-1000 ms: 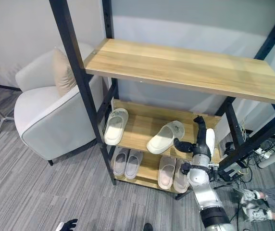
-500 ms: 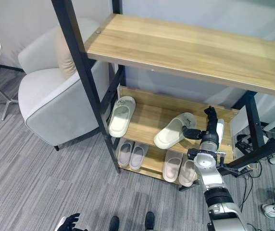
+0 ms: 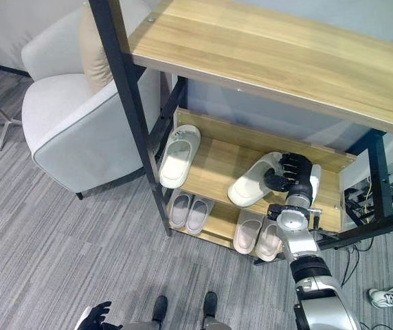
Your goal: Arrange the slippers neatly on the shoe rack.
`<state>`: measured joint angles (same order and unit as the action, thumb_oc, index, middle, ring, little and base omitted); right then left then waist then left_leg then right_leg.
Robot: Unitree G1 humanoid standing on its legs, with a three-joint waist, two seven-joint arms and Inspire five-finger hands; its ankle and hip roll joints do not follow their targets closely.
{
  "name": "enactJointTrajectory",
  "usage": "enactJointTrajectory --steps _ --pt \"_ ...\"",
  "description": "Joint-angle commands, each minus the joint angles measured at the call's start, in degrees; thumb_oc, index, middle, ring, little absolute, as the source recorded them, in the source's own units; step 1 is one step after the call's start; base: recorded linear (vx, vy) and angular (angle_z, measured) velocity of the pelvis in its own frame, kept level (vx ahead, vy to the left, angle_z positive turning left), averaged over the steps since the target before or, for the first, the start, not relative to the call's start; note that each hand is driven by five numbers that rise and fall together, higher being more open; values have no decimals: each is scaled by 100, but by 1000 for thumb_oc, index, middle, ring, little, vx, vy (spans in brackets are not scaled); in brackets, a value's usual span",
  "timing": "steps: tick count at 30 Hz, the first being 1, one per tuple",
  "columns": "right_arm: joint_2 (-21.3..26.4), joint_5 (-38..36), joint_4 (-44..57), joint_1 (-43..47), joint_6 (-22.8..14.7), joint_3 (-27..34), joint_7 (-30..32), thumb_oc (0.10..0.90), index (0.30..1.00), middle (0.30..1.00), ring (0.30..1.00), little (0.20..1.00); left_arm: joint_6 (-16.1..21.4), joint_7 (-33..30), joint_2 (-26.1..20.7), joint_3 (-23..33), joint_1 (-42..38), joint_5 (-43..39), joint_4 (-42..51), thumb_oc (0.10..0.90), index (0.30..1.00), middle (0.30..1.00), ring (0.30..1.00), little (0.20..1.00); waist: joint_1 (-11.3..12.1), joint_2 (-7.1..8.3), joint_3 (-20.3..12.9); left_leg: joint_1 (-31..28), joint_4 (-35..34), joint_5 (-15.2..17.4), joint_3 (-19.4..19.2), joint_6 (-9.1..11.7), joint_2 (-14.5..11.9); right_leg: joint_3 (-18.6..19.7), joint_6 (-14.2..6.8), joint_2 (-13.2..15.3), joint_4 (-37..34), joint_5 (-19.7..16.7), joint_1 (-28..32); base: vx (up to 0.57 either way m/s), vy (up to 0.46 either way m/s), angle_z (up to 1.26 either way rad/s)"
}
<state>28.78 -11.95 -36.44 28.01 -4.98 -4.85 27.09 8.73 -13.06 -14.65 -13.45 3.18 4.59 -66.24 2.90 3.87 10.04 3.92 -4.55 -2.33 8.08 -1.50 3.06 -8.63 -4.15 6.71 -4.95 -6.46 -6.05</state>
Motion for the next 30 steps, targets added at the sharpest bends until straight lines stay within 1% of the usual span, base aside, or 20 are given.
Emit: enactJointTrajectory --steps 1,2,4,5,6,7,11,13,14,15,16,18,19,20,25,28,30 --pt "535 49 398 499 -468 39 115 400 300 300 300 300 238 -65 -70 -252 -105 -345 128 800 900 900 900 900 167 -4 -101 231 -2 281 -98 150 -183 -51 -232 92 429 664 -31 0 0 0" --pt "533 52 403 494 -465 42 116 400 300 300 300 300 237 -65 -72 -254 -104 -345 130 800 900 900 900 900 168 -3 -103 232 -1 281 -97 150 -183 -51 -232 92 430 665 -32 -20 8 5" --pt "558 357 835 377 -522 43 140 400 300 300 300 300 250 -78 -63 -252 -130 -280 159 800 900 900 900 900 178 28 -72 237 3 285 -87 143 -184 -55 -243 94 440 664 -42 -11 1 3" --pt "593 691 1242 291 -552 25 133 400 300 300 300 300 269 -84 -64 -225 -129 -232 193 800 900 900 900 900 182 45 -71 233 3 293 -85 142 -190 -46 -245 89 439 665 -47 0 0 0" --pt "590 698 1255 282 -545 30 134 400 300 300 300 300 269 -85 -65 -225 -127 -231 193 800 900 900 900 900 183 45 -72 232 3 294 -85 142 -190 -46 -245 88 440 665 -46 0 0 0" --pt "655 1160 1797 247 -655 -90 62 400 300 300 300 300 325 -83 -78 -211 -136 -146 239 800 900 900 900 900 194 75 -62 222 9 303 -82 142 -200 -40 -249 87 447 669 -57 0 0 0" --pt "680 1410 2055 341 -681 -226 -1 400 300 300 300 300 357 -78 -87 -214 -137 -83 211 800 900 900 900 900 216 109 -45 226 16 303 -71 143 -212 -30 -250 84 449 671 -60 -6 1 1" --pt "749 1766 2320 618 -678 -497 -74 400 300 300 300 300 402 -70 -120 -230 -155 -55 248 800 900 900 900 900 274 163 -12 250 22 294 -53 147 -220 -30 -254 83 459 669 -81 -16 2 2" --pt "748 1769 2316 627 -677 -503 -72 400 300 300 300 300 402 -70 -117 -225 -158 -54 247 800 900 900 900 900 271 162 -9 250 22 294 -53 147 -220 -29 -254 83 460 669 -81 0 0 0" --pt "854 2195 2396 892 -591 -746 -76 400 300 300 300 300 426 -90 -139 -226 -158 -12 244 800 900 900 900 900 311 204 19 277 26 285 -49 154 -222 -44 -255 82 453 658 -97 0 0 0" --pt "953 2460 2363 1037 -525 -889 -81 400 300 300 300 300 435 -104 -156 -224 -166 11 244 800 900 900 900 900 338 234 33 294 31 282 -40 156 -224 -60 -261 82 446 650 -106 -30 3 4" --pt "1020 2684 2320 1244 -466 -1054 -83 400 300 300 300 300 468 -133 -198 -227 -159 39 255 800 900 900 900 900 386 285 58 322 45 279 -29 157 -223 -71 -268 82 431 636 -118 -25 -6 7" --pt "1191 3145 1951 1558 -283 -1338 2 400 300 300 300 300 503 -179 -246 -234 -186 59 242 800 900 900 900 900 471 360 89 372 77 278 15 161 -212 -91 -274 81 430 622 -134 -22 -6 14" --pt "1188 3147 1938 1573 -286 -1350 8 400 300 300 300 300 503 -180 -242 -229 -189 60 241 800 900 900 900 900 466 357 91 374 80 279 15 161 -211 -91 -274 81 431 622 -135 -21 -2 17" --pt "1291 3558 1375 1838 -59 -1499 217 400 300 300 300 300 548 -288 -265 -227 -283 73 214 800 900 900 900 900 548 404 182 476 94 255 76 167 -208 -138 -286 92 446 612 -198 -13 5 8" --pt "1277 3656 1219 1893 53 -1454 329 400 300 300 300 300 535 -325 -254 -230 -340 65 133 800 900 900 900 900 571 415 227 523 106 250 99 164 -194 -145 -292 102 450 601 -232 -9 5 5" --pt "1153 3532 1215 1899 38 -1333 411 400 300 300 300 300 530 -347 -240 -257 -361 53 113 800 900 900 900 900 576 411 247 549 123 252 114 155 -182 -138 -290 106 457 593 -247 0 0 0"
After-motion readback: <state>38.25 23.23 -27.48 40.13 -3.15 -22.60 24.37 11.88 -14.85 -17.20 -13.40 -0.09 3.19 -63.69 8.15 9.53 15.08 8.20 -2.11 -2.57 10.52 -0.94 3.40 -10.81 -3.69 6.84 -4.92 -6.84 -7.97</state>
